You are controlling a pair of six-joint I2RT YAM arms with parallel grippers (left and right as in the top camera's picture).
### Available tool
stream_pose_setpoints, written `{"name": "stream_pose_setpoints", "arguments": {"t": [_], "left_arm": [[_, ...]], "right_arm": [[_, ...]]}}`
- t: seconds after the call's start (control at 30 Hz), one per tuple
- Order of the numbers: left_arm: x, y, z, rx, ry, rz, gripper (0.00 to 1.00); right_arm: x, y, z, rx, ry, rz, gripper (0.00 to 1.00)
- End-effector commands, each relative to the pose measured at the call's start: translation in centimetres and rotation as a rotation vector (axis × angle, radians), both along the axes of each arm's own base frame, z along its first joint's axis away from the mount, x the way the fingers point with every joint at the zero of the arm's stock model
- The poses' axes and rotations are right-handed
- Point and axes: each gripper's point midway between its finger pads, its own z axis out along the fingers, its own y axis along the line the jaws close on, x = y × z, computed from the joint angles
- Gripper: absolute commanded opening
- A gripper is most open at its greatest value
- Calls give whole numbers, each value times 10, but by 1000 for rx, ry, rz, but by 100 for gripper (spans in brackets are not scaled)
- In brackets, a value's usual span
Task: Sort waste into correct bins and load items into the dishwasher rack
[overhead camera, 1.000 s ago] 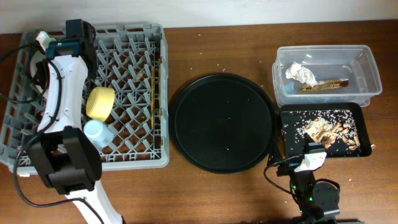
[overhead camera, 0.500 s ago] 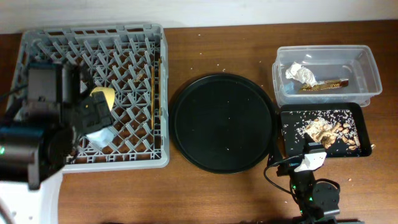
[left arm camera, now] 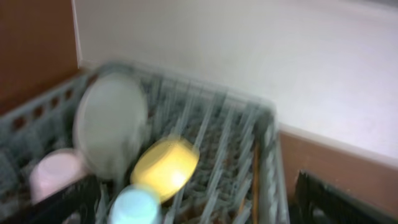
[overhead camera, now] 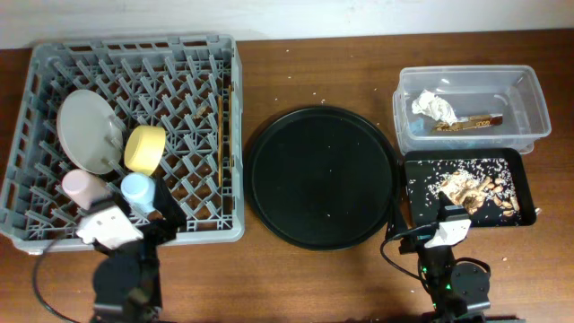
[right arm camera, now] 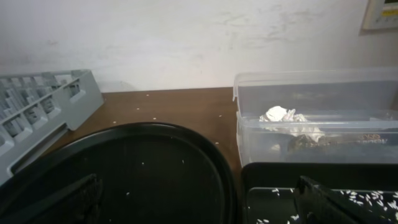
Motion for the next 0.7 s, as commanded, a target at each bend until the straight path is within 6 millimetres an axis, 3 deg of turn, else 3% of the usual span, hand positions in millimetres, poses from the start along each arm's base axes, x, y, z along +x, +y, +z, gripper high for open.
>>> {"name": "stream_pose_setpoints", "arguments": {"t": [0.0,0.13,0.67], "left_arm": [[-3,4,-38,-1,-101,-14,99],[-3,12,-90,-1,-125,16,99],[-5,19,-93,2,-111,48,99]], "right_arm": [[0,-1,-3,6,4,-4,99],[0,-1,-3,6,4,-4,99],[0,-1,-3,6,4,-4,98]]}}
